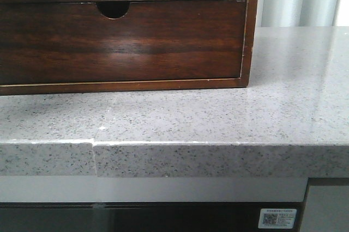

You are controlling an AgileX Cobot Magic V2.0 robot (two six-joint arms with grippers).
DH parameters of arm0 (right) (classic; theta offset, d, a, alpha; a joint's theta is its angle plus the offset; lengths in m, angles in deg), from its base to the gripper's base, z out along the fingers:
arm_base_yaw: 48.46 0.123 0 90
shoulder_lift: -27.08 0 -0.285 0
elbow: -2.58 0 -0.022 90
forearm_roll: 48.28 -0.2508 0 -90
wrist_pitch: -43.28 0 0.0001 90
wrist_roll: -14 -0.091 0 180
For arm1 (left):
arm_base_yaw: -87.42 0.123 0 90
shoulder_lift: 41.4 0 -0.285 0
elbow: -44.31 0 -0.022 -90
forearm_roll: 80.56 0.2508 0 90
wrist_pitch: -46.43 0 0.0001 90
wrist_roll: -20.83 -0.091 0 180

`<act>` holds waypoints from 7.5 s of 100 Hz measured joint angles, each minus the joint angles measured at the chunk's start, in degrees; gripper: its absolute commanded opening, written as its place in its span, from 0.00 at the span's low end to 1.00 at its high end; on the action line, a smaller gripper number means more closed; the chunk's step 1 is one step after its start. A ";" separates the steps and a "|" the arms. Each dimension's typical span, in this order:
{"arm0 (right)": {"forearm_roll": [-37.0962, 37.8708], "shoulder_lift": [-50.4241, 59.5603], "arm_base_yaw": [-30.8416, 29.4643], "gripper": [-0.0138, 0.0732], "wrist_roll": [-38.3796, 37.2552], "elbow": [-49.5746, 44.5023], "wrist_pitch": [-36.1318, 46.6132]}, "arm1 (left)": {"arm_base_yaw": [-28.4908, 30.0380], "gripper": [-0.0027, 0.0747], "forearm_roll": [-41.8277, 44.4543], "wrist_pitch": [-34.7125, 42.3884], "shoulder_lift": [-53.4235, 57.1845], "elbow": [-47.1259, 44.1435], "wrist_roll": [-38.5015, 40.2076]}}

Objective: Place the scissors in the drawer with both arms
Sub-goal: 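Grasp the white drawer handle with the left gripper, then pull the drawer open toward the robot with the left gripper, then lower the right gripper onto the grey-and-orange scissors and grasp them, then lift the scissors with the right gripper and carry them over the drawer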

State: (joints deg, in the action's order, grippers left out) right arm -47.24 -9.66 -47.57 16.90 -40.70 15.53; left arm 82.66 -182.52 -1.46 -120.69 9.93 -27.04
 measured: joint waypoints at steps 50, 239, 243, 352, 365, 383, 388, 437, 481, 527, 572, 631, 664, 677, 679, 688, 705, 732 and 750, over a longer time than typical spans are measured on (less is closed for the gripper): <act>0.00 0.00 0.00 0.77 0.00 0.00 0.00 | 0.00 0.33 0.81 -3.62 -2.57 0.89 -1.38; 0.00 0.00 0.00 0.77 0.00 0.00 0.02 | 0.46 0.50 10.83 -8.38 32.87 -22.66 -0.55; 0.00 0.00 0.00 0.77 0.00 0.00 0.02 | 0.46 0.50 12.62 -8.81 32.87 -22.36 -0.81; -1.04 -40.75 -24.13 0.77 2.67 26.39 -32.96 | -3.04 0.50 87.57 -4.35 47.89 -0.24 33.81; -1.87 -47.59 -24.61 0.77 4.85 30.09 -34.86 | -5.54 0.50 87.60 -1.68 46.50 -0.24 33.71; -2.18 -55.28 -24.61 0.70 6.68 35.02 -36.41 | -7.40 0.50 87.60 1.70 42.32 -0.24 33.71; -2.31 -56.76 -24.61 0.66 6.95 36.18 -36.51 | -7.50 0.50 87.60 2.24 41.50 -0.24 33.71; -3.80 -68.11 -24.61 0.60 10.21 43.86 -37.43 | -7.63 0.50 87.50 2.15 39.96 -0.24 33.71; -4.60 -71.67 -24.61 0.60 12.83 44.80 -38.28 | -7.63 0.50 87.50 2.02 39.96 -0.24 33.71; -4.60 -71.66 -24.61 0.39 13.89 44.85 -38.55 | -7.63 0.50 87.83 -0.92 42.55 -0.24 33.71; -4.60 -71.66 -24.61 0.20 14.40 44.94 -38.81 | -7.63 0.50 87.83 -1.05 42.55 -0.24 33.71; -6.64 -51.62 -18.81 0.20 17.09 46.32 -37.38 | -7.63 0.50 87.83 -1.05 42.55 -0.24 33.71; -7.85 -42.56 -2.89 0.20 19.80 61.63 -39.31 | -7.63 0.50 87.83 -0.67 42.55 -0.24 33.71; -9.37 -42.35 6.66 0.20 24.71 65.43 -38.54 | -7.63 0.50 87.83 -0.46 42.55 -0.24 33.71; -9.61 -42.35 8.32 0.20 25.67 65.45 -38.19 | -7.63 0.50 87.83 -0.46 42.55 -0.24 33.71; -9.86 -42.45 15.24 0.20 29.71 65.60 -36.75 | -7.63 0.50 87.83 -0.46 42.55 -0.24 33.71; -9.98 -44.64 25.42 0.20 38.14 65.95 -34.07 | -7.63 0.50 87.83 -0.46 42.55 -0.24 33.71; -6.86 -53.50 37.65 0.20 47.20 65.95 -31.69 | -7.63 0.50 87.83 -0.46 42.55 -0.24 33.71; -1.04 -60.05 42.21 0.20 48.13 65.95 -31.13 | -7.63 0.50 87.83 -0.46 42.55 -0.24 33.71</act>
State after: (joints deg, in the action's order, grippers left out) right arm -48.28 -69.71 -5.36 65.03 25.24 -15.60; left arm 75.03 -94.69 -1.91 -78.15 9.69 6.68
